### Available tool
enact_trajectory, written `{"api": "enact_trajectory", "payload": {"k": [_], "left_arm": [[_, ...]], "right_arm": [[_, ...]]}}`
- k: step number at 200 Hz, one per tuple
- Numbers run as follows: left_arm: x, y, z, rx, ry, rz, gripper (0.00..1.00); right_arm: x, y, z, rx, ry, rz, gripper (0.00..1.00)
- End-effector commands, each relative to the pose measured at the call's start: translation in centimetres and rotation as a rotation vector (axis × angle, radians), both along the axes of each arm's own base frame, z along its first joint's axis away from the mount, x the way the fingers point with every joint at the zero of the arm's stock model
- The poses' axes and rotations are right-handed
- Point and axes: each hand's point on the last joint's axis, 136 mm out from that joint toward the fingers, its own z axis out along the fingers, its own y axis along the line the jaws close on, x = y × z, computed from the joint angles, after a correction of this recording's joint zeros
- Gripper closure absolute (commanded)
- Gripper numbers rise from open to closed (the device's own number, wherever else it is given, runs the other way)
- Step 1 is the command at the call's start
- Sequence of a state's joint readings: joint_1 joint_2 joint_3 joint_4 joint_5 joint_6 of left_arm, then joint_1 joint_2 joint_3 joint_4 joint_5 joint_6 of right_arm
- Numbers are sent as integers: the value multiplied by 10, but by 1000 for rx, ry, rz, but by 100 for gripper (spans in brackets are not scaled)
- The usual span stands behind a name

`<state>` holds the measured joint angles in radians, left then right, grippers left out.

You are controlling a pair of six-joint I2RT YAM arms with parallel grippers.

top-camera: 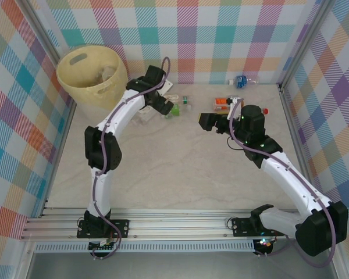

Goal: Put the plastic bottles in the bin

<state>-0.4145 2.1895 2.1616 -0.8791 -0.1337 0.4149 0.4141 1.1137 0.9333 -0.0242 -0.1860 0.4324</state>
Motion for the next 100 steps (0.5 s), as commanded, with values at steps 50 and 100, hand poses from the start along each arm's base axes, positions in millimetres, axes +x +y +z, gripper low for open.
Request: {"api": "enact_trajectory", "payload": {"k": [50,100], "left_arm": [[39,56,-47,194,31,137,0],[53,72,-63,128,72,189,0]], "right_arm": [[-3,-3,0,-22,-9,-15,0],[-1,-5,2,-29,-15,-24,0]]}}
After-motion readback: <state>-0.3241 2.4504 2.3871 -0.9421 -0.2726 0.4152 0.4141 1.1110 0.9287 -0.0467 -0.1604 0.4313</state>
